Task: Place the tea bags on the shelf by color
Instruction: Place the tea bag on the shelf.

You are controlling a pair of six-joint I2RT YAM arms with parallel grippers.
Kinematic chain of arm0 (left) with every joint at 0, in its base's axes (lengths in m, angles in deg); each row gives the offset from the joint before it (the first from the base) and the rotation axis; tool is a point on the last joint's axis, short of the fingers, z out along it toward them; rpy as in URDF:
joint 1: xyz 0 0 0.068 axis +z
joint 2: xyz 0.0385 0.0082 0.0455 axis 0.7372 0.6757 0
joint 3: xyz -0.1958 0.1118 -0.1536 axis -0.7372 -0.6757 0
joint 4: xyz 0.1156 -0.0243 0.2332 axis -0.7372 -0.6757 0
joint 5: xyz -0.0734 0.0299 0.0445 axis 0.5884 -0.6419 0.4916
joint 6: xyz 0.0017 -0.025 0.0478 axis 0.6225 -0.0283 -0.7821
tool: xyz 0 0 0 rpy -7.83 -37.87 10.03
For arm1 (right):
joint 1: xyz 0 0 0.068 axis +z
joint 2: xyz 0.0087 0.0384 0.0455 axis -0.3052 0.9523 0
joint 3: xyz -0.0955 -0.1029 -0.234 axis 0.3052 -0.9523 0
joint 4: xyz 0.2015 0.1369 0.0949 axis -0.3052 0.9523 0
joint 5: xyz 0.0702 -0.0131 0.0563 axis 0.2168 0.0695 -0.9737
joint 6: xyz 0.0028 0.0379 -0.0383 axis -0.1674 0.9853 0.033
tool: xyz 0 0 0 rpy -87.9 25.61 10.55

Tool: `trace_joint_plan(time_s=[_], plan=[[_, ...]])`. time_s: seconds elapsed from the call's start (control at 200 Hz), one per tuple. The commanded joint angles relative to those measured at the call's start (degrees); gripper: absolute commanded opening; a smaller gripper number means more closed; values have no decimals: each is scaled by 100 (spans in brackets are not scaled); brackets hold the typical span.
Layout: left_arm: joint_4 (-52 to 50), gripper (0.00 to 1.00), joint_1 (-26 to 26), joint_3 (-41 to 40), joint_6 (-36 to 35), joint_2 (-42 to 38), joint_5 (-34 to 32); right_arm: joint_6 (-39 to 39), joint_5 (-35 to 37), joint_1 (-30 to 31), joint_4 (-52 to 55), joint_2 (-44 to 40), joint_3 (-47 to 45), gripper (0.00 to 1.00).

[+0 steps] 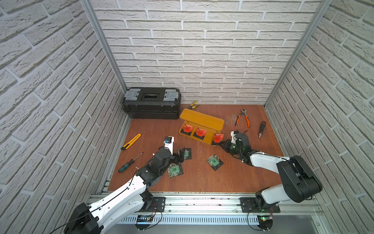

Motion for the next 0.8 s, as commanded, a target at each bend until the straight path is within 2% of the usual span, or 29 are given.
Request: trace_joint_plan(time_s=[0.0,0.335,0.795], plan=[[60,98,96,-102,-239,-133,-148,182,91,69,-467,191,218,3],[183,98,150,-183,-186,-104,-53,638,56,166,-941,943,495,3],[244,98,160,-216,-180,-75,-31,895,7,174,-1218,1453,646,3]])
